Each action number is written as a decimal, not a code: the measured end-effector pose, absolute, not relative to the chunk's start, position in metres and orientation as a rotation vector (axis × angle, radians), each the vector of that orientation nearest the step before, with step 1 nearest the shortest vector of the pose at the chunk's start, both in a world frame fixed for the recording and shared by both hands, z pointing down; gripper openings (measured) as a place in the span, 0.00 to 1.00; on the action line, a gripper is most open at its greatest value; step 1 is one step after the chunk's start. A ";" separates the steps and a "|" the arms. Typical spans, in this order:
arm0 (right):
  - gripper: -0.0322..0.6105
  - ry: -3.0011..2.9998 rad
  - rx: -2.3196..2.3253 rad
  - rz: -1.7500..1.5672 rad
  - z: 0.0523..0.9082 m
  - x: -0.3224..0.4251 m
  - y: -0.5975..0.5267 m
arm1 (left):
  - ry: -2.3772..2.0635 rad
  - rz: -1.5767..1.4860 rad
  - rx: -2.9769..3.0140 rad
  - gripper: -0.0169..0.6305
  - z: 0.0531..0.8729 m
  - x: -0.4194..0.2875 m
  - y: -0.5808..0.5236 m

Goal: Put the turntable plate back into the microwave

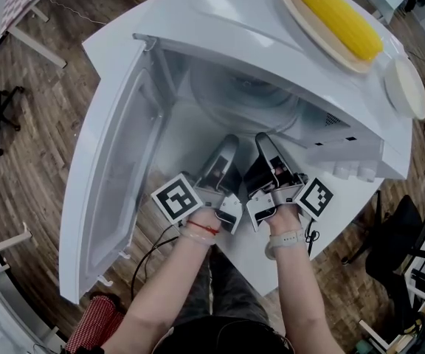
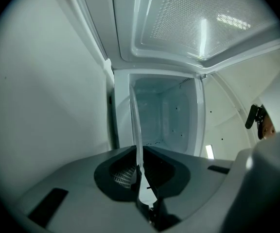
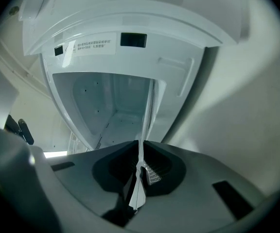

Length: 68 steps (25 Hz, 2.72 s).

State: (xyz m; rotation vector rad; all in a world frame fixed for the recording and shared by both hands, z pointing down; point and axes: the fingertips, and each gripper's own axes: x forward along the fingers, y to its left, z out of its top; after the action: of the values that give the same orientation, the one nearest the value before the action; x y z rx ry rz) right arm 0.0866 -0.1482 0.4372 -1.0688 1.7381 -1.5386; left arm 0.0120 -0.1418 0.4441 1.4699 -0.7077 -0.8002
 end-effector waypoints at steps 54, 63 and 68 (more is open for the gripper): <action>0.09 2.189 -1.197 -1.472 0.422 0.058 -0.087 | -0.753 -0.595 1.691 0.05 0.437 0.008 -0.094; 0.08 2.361 -1.185 -1.398 0.409 0.046 -0.043 | -0.767 -0.573 1.731 0.05 0.425 0.002 -0.056; 0.08 2.413 -1.195 -1.359 0.406 0.050 -0.020 | -0.770 -0.557 1.758 0.05 0.420 0.005 -0.035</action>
State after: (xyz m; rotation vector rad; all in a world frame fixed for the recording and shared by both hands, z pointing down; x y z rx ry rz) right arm 0.0499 -0.0201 0.4062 -1.1951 2.4133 -1.3590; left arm 0.0048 -0.0348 0.4202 1.7578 -0.7698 -0.5570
